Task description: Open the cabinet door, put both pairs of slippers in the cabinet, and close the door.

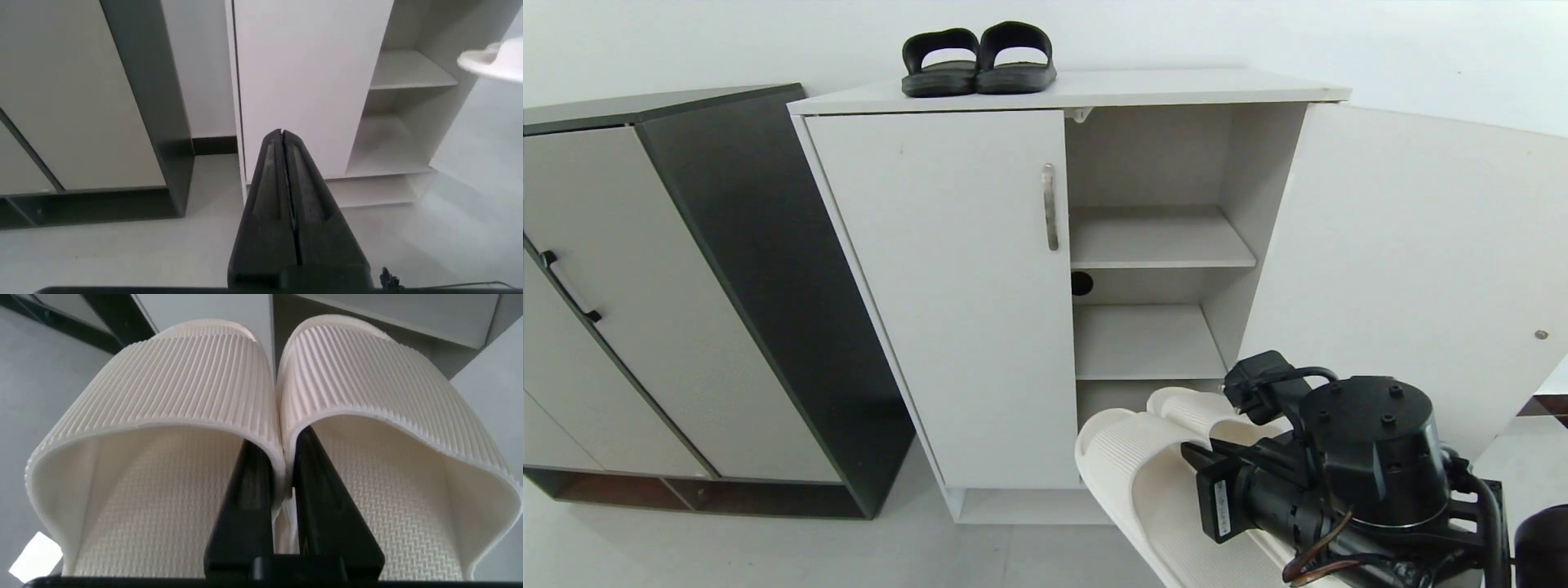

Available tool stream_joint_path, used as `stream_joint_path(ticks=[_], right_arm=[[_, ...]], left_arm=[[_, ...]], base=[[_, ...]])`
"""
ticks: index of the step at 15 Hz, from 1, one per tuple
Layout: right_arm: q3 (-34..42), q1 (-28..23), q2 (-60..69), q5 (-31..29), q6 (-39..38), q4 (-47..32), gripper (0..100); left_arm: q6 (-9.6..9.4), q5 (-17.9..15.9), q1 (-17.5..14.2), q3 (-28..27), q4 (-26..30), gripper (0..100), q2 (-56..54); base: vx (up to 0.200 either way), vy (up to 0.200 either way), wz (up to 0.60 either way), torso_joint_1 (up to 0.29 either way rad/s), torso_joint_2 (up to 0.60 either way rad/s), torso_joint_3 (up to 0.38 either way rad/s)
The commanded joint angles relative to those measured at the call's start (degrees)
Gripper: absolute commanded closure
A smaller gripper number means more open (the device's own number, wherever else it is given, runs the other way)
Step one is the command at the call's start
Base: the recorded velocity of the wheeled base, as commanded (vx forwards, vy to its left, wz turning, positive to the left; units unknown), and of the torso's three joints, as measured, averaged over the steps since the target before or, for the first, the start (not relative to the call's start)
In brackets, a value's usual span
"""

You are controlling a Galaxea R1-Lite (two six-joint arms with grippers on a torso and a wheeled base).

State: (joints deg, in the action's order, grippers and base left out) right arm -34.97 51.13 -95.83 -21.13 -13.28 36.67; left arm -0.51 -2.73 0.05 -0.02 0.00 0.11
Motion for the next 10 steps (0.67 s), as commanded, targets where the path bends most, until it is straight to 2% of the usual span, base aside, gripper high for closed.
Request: stream_joint_path(ticks=[1,3,8,10], right_arm=[[-0.01,0.11,-1.64,0.03,0.0,0.6,100],[0.26,0.11,-3.84,-0.14,0.0,4.38,100],[0.52,2.22,-5.33,-0.58,-0.17,5.52,100],[-2.64,2.49,-8.23,-3.13,-1.31,5.52,100]], left_arm=[[-0.19,0.01,0.04,0.02,0.0,100,-0.11],[-0.45,0.01,0.04,0.02,0.0,100,-0.11],[-0.45,0.01,0.04,0.02,0.09,100,-0.11],[-0.54,0.01,0.04,0.02,0.09,100,-0.11]], base=[[0.0,0.0,0.0,0.0,0.0,0.0],[0.0,0.0,0.0,0.0,0.0,0.0],[0.0,-0.2,0.0,0.003,0.0,0.002],[0.0,0.0,0.0,0.0,0.0,0.0]])
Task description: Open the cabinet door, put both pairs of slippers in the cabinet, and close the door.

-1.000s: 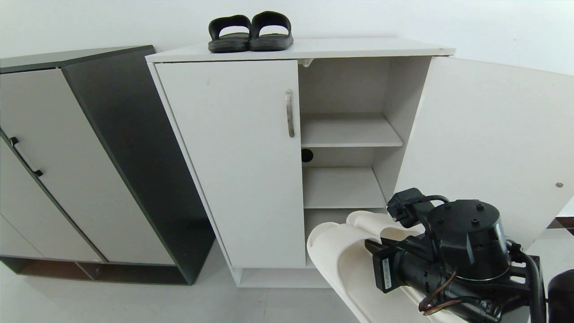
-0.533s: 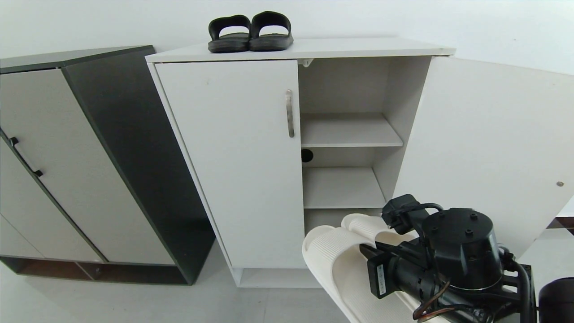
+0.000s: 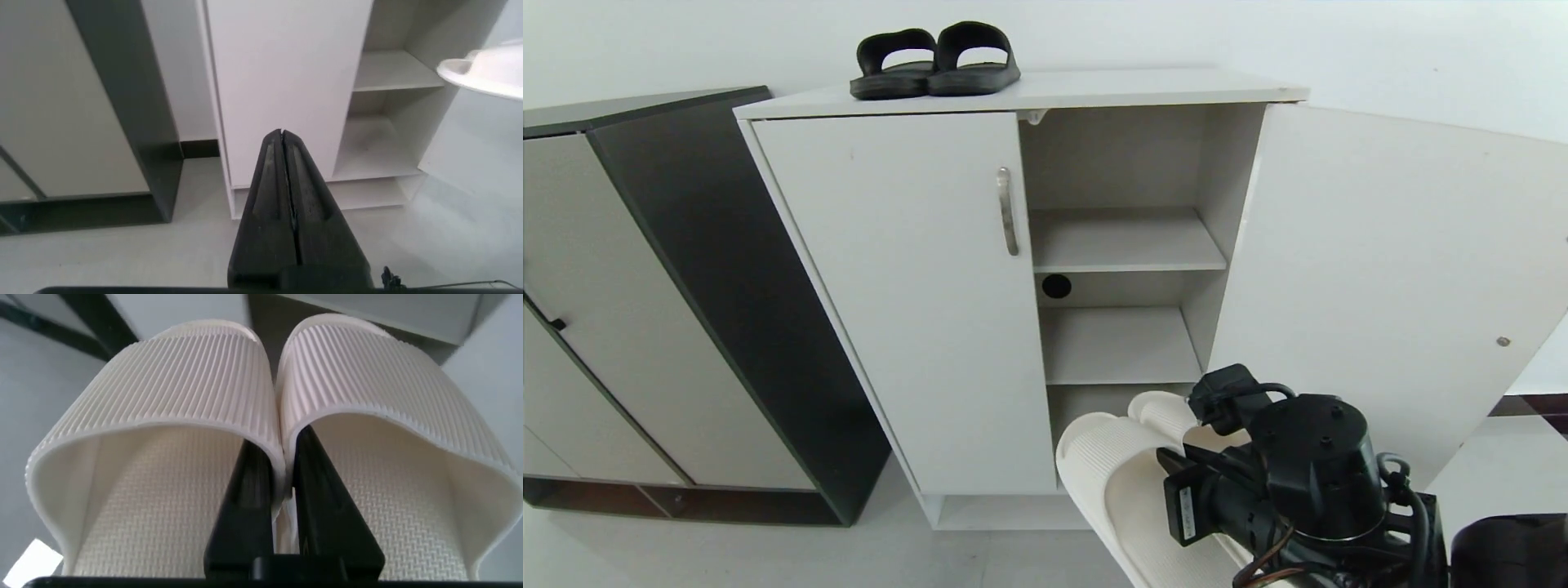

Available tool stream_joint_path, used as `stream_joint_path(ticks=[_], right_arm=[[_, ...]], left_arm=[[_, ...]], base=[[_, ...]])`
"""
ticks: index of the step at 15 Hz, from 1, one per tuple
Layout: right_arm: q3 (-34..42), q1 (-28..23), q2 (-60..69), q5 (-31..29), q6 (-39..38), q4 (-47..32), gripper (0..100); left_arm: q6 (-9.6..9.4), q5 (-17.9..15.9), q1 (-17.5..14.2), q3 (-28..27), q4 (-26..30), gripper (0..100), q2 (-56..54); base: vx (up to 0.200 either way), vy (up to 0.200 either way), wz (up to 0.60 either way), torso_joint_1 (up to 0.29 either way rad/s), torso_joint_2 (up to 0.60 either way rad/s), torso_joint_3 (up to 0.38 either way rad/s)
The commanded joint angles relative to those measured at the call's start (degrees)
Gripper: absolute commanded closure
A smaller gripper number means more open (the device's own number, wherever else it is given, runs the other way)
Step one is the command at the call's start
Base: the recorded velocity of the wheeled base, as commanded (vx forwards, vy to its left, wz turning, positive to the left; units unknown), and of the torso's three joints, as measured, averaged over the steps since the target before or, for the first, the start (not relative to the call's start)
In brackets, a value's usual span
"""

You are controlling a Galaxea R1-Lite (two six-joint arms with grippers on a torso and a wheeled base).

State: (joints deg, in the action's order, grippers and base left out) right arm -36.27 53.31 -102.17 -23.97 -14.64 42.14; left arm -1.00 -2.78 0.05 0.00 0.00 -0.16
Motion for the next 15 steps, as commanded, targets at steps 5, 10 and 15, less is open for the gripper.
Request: stream_joint_path(ticks=[5,10,15], right_arm=[[-9.52,1.45,-13.76,-5.04,-6.36,-0.48,100],[-17.87,3.2,-16.48,-11.8,-6.45,-6.11,100],[-16.12,0.04,-15.96,-17.17,-6.1,-5.58,100]], left_arm=[[0.12,0.05,0.04,0.0,0.09,100,0.16],[-0.14,-0.03,0.04,0.0,0.09,100,0.16],[-0.14,-0.03,0.04,0.0,0.09,100,0.16]], base=[[0.0,0.0,0.0,0.0,0.0,0.0],[0.0,0.0,0.0,0.0,0.0,0.0],[0.0,0.0,0.0,0.003,0.0,-0.129]])
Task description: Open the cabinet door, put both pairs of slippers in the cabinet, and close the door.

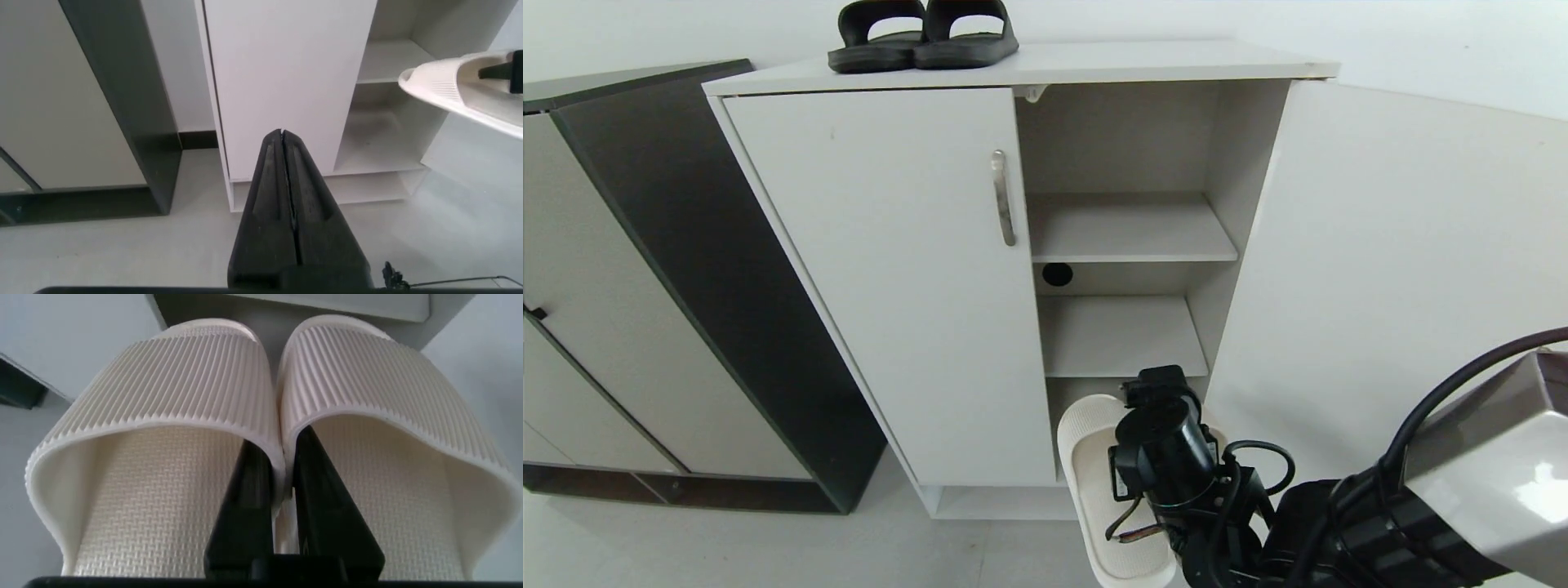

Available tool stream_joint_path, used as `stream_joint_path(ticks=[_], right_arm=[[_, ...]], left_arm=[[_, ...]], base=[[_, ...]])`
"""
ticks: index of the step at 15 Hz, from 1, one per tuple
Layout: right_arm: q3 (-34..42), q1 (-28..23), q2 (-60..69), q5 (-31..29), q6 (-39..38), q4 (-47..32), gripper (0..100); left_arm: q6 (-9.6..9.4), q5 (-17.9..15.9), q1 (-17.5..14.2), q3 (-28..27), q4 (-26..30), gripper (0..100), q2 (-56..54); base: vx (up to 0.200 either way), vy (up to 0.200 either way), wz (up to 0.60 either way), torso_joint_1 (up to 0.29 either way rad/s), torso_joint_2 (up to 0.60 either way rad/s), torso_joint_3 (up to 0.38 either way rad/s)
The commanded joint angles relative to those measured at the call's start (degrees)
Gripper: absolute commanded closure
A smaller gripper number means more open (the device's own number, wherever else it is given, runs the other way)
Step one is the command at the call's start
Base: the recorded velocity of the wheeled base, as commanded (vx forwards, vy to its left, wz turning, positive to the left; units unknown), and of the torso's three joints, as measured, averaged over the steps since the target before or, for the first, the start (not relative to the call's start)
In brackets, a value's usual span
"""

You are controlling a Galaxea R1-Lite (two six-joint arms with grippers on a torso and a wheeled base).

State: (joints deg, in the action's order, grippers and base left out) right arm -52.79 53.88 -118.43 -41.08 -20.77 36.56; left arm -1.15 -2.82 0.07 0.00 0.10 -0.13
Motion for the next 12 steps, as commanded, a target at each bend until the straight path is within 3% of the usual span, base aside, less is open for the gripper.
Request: stream_joint_path(ticks=[1,5,12], right_arm=[[0.31,-0.62,0.31,-0.14,0.03,0.53,100],[2.25,-1.41,0.31,-0.23,3.19,8.62,100],[2.25,-2.73,-1.01,-0.58,8.38,15.03,100]], left_arm=[[0.0,0.0,0.01,0.0,-0.01,100,0.13],[0.09,0.0,0.01,0.0,-0.01,100,0.13],[0.0,0.0,0.01,0.0,-0.01,100,0.13]], base=[[0.0,0.0,0.0,0.002,0.0,-0.188],[0.0,0.0,0.0,0.002,0.01,-0.199],[0.0,0.0,0.0,0.004,0.0,-0.197]])
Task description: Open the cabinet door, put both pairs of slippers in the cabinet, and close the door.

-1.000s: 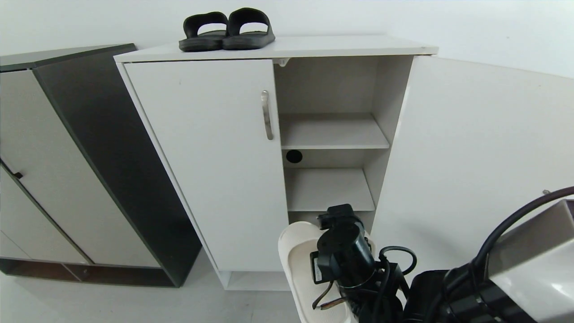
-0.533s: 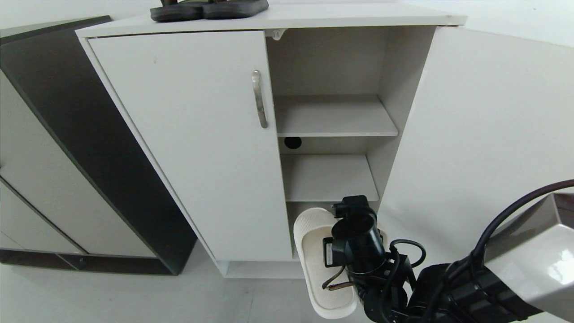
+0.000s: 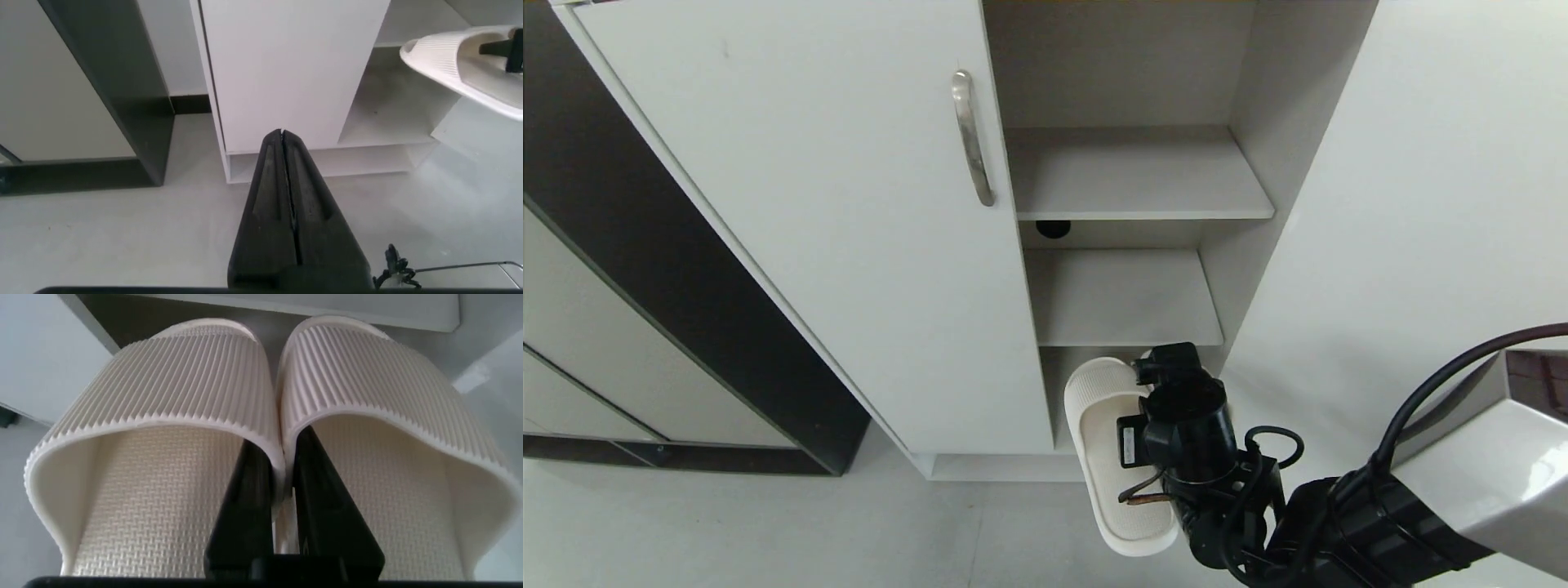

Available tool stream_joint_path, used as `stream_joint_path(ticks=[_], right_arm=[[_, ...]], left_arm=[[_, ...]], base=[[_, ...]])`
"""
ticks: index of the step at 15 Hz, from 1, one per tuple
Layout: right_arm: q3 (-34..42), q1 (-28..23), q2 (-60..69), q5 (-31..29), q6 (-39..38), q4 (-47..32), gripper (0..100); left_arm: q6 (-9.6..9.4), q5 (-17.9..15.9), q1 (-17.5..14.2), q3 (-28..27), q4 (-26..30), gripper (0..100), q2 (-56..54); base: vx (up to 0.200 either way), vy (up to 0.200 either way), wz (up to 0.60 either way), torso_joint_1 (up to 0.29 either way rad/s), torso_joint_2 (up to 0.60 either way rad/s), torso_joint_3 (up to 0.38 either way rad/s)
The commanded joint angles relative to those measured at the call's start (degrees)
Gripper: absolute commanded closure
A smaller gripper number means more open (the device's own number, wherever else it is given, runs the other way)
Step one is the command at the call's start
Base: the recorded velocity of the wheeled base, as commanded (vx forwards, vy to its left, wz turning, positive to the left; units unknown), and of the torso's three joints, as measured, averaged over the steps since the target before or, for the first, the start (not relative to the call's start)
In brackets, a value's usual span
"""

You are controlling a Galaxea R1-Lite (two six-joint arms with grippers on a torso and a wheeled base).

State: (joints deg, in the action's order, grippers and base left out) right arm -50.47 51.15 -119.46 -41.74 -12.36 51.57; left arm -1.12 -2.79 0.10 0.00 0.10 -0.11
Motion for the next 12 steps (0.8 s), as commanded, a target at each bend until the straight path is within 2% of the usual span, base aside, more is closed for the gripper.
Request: stream_joint_path(ticks=[1,2,5,7,10,12], right_arm=[[-0.68,0.0,0.1,-1.59,2.08,2.22,100],[-1.12,0.09,0.1,-2.2,3.31,3.98,100],[0.11,0.44,1.33,-4.49,12.1,19.01,100],[0.11,1.06,0.45,-4.4,12.36,20.42,100],[-2.09,-0.88,-4.47,-4.14,16.23,29.12,100],[-2.44,-1.05,-4.56,-4.14,16.23,29.03,100]], left_arm=[[0.07,-0.02,-0.01,0.0,-0.01,100,0.11],[-0.02,-0.02,-0.01,0.0,-0.01,100,0.11],[0.07,-0.02,-0.1,0.0,-0.01,100,0.11],[0.07,-0.02,-0.01,0.0,-0.01,100,0.11],[0.07,-0.02,-0.01,0.0,-0.01,100,0.11],[0.07,-0.02,-0.01,0.0,-0.01,100,0.11]], base=[[0.0,0.0,0.0,-0.002,0.0,-0.198],[0.0,0.0,0.0,0.002,0.0,-0.203],[0.0,0.0,0.0,0.004,0.0,-0.181],[0.0,0.0,0.0,0.001,0.0,-0.043],[0.0,0.0,0.0,0.0,0.0,0.0],[0.0,0.0,0.0,0.0,0.0,0.0]])
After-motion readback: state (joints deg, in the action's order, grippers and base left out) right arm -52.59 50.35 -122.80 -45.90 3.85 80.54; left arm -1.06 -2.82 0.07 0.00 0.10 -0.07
